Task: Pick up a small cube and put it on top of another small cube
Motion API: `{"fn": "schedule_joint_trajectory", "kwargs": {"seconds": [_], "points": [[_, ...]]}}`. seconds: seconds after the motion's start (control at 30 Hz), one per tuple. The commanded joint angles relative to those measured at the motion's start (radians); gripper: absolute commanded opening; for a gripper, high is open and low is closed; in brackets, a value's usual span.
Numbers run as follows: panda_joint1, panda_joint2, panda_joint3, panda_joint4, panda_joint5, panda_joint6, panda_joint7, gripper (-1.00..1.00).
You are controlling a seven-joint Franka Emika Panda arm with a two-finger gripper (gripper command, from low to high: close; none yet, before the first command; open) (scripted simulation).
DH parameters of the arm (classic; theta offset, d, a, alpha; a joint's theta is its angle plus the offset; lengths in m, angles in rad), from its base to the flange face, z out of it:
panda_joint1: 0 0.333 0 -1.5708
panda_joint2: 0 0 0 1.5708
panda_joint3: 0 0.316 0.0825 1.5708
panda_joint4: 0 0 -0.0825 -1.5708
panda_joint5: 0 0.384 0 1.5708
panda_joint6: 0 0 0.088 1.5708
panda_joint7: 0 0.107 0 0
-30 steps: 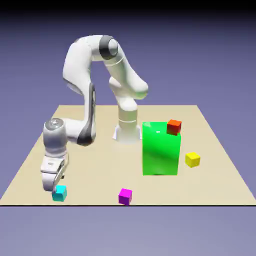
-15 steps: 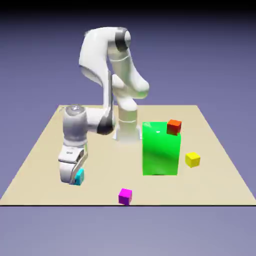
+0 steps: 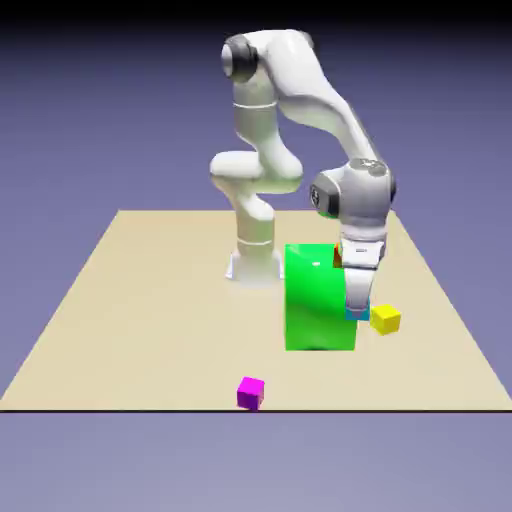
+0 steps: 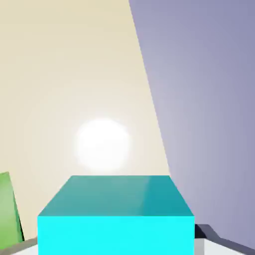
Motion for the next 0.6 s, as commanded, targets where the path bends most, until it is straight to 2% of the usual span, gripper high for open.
{"fn": "schedule_joint_trajectory", "kwargs": {"seconds": [0.0,0.23,0.57], "points": [[0.0,-0.007,0.033,-0.026,0.0,0.008,0.045,-1.0],[0.097,-0.033,0.271,-0.206,-0.002,0.068,0.323,-1.0],[0.116,-0.005,0.243,-0.205,-0.046,0.084,0.354,-1.0]]}}
